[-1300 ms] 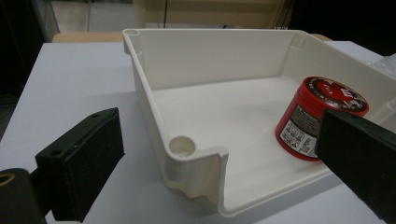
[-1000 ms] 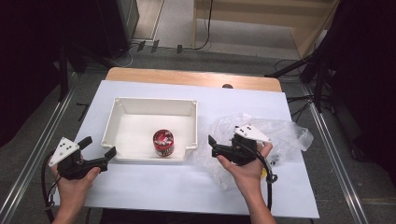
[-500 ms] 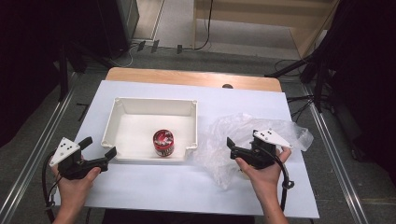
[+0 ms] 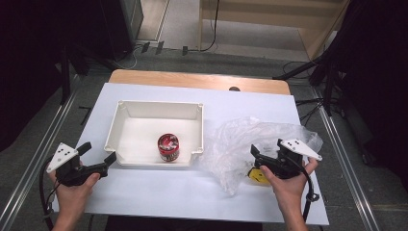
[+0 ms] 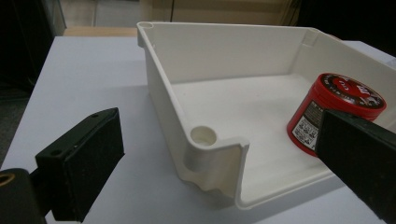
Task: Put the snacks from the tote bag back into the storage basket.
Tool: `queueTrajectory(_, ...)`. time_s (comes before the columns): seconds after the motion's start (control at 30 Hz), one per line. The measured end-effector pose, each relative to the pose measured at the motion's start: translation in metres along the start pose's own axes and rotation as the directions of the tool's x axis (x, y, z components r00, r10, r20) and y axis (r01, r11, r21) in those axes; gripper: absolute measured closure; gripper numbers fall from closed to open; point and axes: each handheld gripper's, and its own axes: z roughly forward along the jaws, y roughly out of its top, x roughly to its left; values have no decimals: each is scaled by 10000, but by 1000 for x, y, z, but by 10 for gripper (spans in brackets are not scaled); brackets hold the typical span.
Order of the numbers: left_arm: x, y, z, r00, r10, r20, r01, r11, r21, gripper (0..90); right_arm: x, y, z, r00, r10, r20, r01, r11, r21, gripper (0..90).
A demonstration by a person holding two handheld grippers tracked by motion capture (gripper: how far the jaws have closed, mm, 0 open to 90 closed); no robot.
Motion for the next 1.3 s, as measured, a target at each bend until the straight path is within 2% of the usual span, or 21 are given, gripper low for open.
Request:
queueTrajectory(0.53, 12, -5, -3, 9998, -157, -135, 157, 9999, 10, 19, -45, -30, -15, 9974, 258, 675, -265, 9996, 97, 36)
queueTrajectory(0.7, 16, -9, -4, 9999, 0, -162, 2, 9999, 103, 19, -59, -40, -23, 9951, 363, 917, -371, 9993, 60, 42)
queueTrajectory(0.93, 24, -14, -3, 9998, -71, -190, 74, 9999, 147, 19, -81, -58, -34, 9926, 452, 1126, -479, 9986, 217, 51)
queueTrajectory(1.13, 31, -19, -5, 9995, 79, -318, -71, 9997, 243, 19, -102, -76, -41, 9862, 824, 1439, -882, 9955, 339, 68)
queueTrajectory(1.3, 34, -26, -5, 10000, -2, -74, 4, 9996, 275, 19, -108, -82, -43, 9825, 1128, 1484, -1195, 9921, 370, 80)
